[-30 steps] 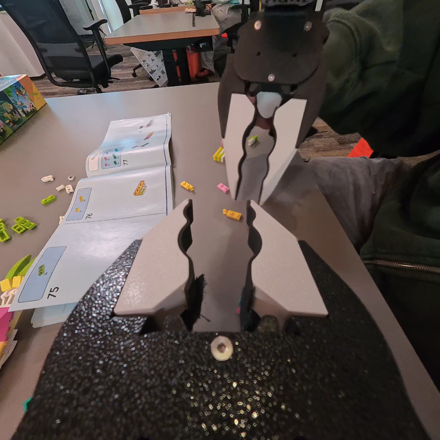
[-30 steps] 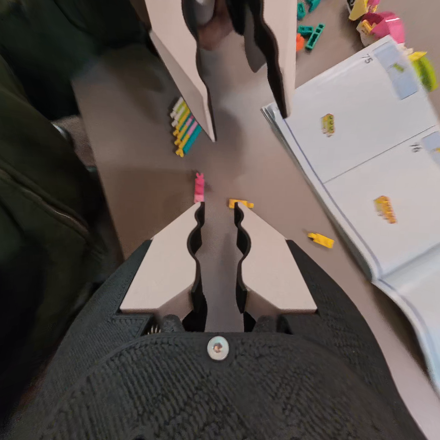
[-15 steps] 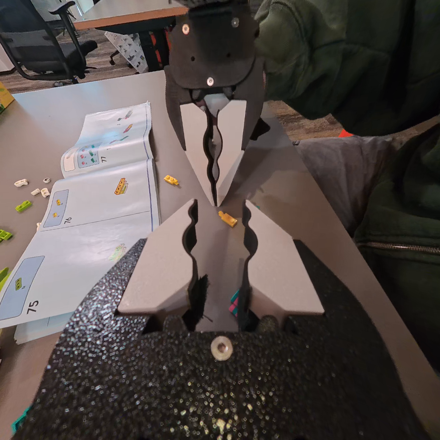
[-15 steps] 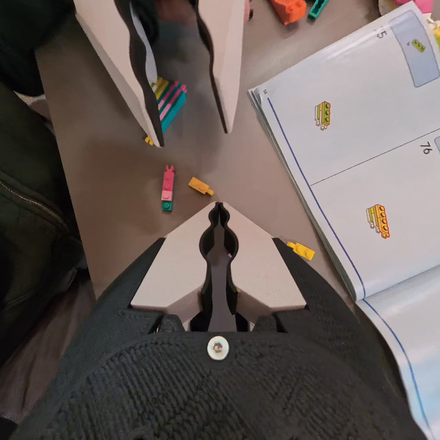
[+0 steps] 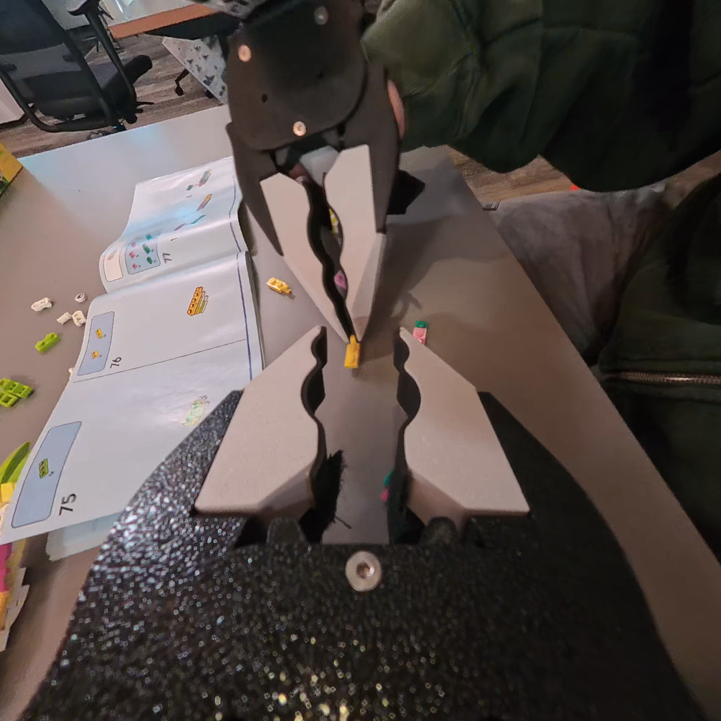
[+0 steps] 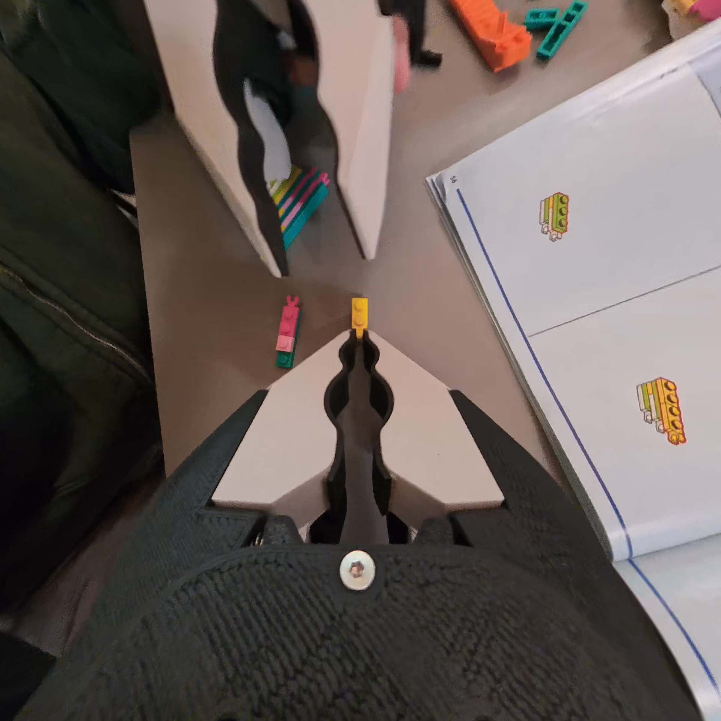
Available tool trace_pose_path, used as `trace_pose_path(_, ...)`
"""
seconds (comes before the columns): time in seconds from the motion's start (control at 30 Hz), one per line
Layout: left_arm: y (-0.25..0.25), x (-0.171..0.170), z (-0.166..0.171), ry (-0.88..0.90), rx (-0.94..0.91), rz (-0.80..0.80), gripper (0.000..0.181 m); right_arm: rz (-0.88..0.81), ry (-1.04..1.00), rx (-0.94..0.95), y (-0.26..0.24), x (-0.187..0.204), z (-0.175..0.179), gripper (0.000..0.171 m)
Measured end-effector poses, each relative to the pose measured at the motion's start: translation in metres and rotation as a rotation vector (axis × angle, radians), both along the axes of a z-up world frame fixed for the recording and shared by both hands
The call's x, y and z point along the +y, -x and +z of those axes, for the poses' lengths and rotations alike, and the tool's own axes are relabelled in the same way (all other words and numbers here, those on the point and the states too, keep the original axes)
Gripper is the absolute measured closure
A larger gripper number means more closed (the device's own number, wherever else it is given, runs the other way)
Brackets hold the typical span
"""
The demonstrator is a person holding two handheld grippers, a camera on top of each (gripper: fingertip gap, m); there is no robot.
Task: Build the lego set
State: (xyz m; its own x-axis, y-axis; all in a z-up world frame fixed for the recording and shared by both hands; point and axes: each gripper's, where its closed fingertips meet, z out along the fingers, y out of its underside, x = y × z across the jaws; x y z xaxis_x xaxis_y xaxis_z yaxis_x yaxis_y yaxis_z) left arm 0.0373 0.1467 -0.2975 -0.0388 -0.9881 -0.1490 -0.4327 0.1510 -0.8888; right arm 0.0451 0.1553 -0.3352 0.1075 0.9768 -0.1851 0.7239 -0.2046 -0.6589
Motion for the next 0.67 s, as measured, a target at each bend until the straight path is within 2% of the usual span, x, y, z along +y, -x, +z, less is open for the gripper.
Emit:
trace_pose_path(0.03,0.0,0.0,-0.002,-0.034,0.013,-0.002,0.149,-0.03,0.02,0.015,0.0,0.002,0.002,0.17)
trace_pose_path(0.23,-0.003,-0.002,-0.009,-0.376,0.069,-0.039,0.152,-0.107,0.22,0.195,0.006,-0.007,0.031,0.17)
trace_pose_path(0.33,-0.006,-0.004,-0.004,-0.441,0.042,-0.04,0.166,-0.109,0.282,0.253,0.009,-0.014,0.044,0.17)
trace_pose_path(0.37,-0.006,-0.003,-0.002,-0.446,0.029,-0.028,0.177,-0.11,0.286,0.259,0.009,-0.016,0.046,0.17)
trace_pose_path(0.43,-0.007,-0.002,0.001,-0.385,0.019,-0.007,0.178,-0.123,0.233,0.261,0.009,-0.015,0.048,0.169)
trace_pose_path(0.5,-0.007,-0.001,0.002,-0.251,0.0,0.01,0.178,-0.131,0.082,0.261,0.007,-0.01,0.05,0.15)
trace_pose_path(0.53,-0.008,-0.003,0.005,-0.189,-0.022,0.006,0.178,-0.106,-0.012,0.268,0.008,-0.012,0.053,0.148)
trace_pose_path(0.67,-0.007,-0.012,0.014,-0.004,-0.088,-0.045,0.179,-0.035,-0.34,0.168,0.008,-0.018,0.052,0.162)
